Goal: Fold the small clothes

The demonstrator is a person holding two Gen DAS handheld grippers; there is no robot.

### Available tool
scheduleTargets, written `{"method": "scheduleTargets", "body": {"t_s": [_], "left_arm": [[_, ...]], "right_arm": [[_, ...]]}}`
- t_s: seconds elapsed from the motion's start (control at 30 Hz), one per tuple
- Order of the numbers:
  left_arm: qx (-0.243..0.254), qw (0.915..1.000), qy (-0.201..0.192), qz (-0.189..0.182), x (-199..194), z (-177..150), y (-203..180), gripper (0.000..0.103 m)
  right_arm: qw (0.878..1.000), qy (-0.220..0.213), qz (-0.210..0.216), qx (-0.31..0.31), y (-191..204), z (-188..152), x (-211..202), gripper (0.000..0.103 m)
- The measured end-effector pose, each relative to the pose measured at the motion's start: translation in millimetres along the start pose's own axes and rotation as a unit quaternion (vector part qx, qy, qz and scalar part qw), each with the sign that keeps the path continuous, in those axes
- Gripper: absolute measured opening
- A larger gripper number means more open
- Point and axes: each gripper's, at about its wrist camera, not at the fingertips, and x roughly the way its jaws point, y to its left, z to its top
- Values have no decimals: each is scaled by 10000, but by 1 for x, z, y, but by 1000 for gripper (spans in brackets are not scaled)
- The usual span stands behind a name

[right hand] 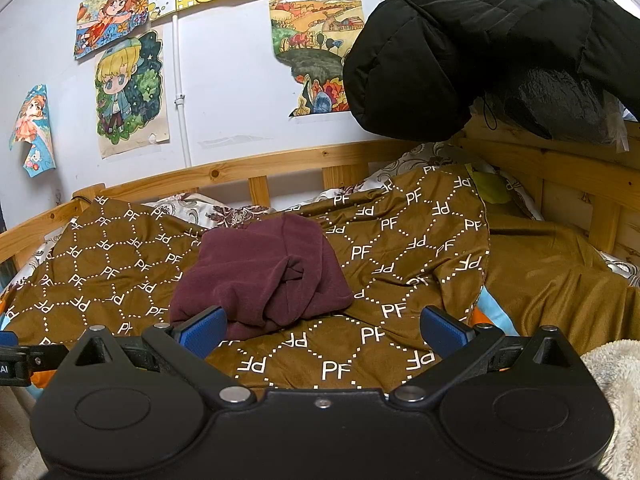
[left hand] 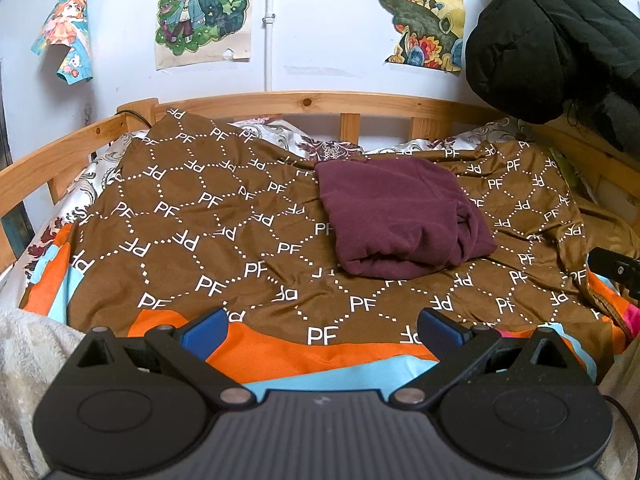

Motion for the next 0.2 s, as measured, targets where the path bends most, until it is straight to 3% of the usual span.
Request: {"method": "scheduleTargets", "body": {"t_s": [0.2], "left_arm": [[7, 10000, 7, -2, 0, 0, 0, 102]], "right_arm": [[10000, 8, -1, -2, -1, -1, 1, 102]]}}
